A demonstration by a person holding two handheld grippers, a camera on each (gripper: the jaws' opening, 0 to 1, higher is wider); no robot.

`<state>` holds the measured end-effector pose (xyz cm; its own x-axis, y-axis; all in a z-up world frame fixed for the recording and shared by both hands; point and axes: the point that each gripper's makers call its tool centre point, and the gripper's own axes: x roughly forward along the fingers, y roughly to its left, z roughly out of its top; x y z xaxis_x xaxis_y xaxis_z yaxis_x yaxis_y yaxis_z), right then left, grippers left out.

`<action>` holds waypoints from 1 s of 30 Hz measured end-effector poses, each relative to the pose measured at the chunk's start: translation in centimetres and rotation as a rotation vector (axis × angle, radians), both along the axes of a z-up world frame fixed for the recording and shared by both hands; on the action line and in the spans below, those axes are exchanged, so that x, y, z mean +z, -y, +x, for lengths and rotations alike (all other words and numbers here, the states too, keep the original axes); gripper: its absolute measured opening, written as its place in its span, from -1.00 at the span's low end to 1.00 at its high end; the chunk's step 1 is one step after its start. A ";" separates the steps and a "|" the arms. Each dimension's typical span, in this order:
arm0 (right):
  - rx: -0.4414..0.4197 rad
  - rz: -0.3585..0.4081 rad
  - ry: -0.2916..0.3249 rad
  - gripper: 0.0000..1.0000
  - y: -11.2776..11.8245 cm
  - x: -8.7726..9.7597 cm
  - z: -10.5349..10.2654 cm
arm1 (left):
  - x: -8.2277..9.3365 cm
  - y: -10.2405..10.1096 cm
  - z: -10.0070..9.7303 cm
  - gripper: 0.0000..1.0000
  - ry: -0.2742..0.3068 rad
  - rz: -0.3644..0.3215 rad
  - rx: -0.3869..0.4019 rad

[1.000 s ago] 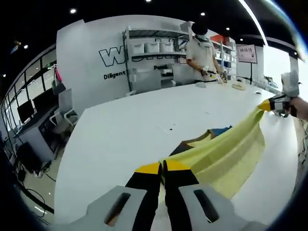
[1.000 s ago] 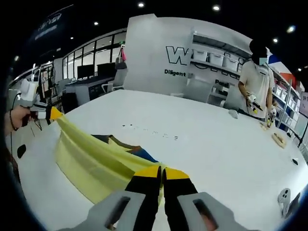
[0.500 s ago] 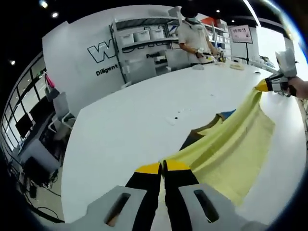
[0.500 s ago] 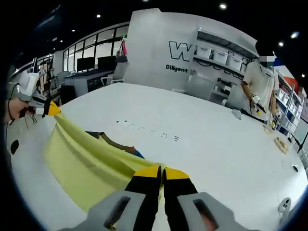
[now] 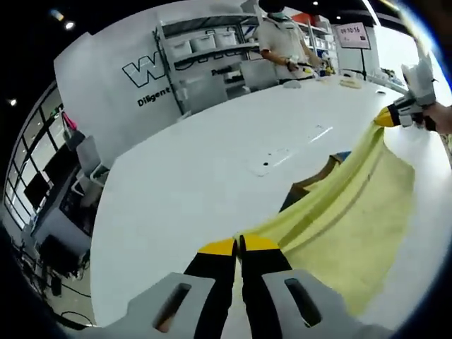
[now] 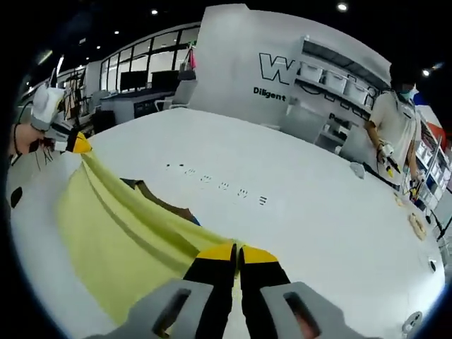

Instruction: Fold the garment on the visible template until the final outline fits inside the template.

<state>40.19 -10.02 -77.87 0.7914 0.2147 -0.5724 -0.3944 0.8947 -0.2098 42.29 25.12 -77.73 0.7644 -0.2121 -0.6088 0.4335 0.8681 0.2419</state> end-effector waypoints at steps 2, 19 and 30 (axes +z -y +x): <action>0.010 0.019 -0.004 -1.00 -0.2 -0.4 0.0 | -0.9 -0.4 0.1 -0.90 -0.013 0.057 -0.016; -0.068 0.056 -0.082 -1.00 0.9 -3.8 1.3 | -4.7 -0.1 -0.2 -0.90 -0.119 -0.013 0.013; -0.012 -0.028 -0.133 -1.00 1.0 -5.5 1.4 | -6.0 -0.2 -0.1 -0.89 -0.125 0.073 -0.018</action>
<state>41.61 -10.97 -83.33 0.7107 0.1879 -0.6780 -0.4093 0.8942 -0.1813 42.20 25.34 -83.75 0.6782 -0.1767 -0.7133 0.4796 0.8419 0.2474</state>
